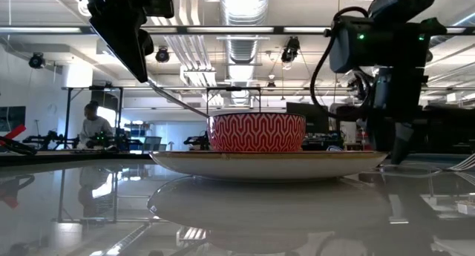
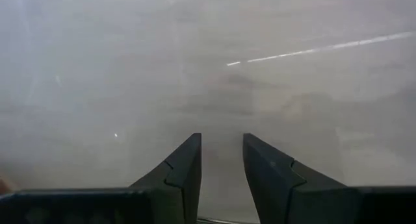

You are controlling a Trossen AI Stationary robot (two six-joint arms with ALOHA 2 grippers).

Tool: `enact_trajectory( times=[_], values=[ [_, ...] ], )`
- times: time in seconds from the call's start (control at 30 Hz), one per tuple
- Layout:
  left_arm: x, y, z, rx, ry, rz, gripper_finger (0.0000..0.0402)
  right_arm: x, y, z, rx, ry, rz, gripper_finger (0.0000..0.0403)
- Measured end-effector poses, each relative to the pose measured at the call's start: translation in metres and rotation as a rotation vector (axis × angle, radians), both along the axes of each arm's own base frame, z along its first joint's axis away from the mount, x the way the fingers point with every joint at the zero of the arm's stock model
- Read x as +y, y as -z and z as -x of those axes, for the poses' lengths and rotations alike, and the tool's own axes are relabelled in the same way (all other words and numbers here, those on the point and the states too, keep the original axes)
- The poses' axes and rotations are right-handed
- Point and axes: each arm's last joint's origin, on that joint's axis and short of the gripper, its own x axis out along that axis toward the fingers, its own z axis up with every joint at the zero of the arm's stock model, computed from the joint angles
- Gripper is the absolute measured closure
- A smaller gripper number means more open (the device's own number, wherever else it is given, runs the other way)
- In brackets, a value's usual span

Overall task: Set table place
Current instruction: Move the fork from the middle right to the right side of the orange plate

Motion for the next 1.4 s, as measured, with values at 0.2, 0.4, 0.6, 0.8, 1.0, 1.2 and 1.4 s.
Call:
enact_trajectory(
  times=[0.2, 0.4, 0.6, 0.8, 1.0, 1.2, 1.4],
  values=[
    [0.000, 0.000, 0.000, 0.001, -0.003, 0.001, 0.0311, 0.007, 0.000, -0.004, 0.020, -0.061, -0.030, 0.0298],
    [0.000, 0.000, 0.000, 0.000, -0.003, -0.001, 0.0311, 0.030, -0.010, 0.003, -0.012, -0.111, -0.152, 0.0298],
    [0.000, 0.000, 0.000, -0.001, -0.005, -0.004, 0.0311, 0.063, -0.013, 0.013, -0.010, -0.176, -0.251, 0.0298],
    [0.000, 0.000, 0.000, -0.002, -0.006, -0.005, 0.0311, 0.100, -0.014, 0.030, -0.005, -0.187, -0.308, 0.0298],
    [0.000, 0.000, 0.000, -0.005, -0.006, -0.005, 0.0311, 0.125, -0.014, 0.047, -0.042, -0.114, -0.288, 0.0298],
    [0.000, -0.001, -0.002, -0.021, -0.002, -0.004, 0.0311, 0.131, -0.034, 0.040, -0.113, -0.139, -0.180, 0.0298],
    [0.000, -0.001, -0.002, -0.022, -0.004, -0.003, 0.0311, 0.145, -0.069, 0.031, -0.136, -0.241, -0.181, 0.0315]
  ],
)
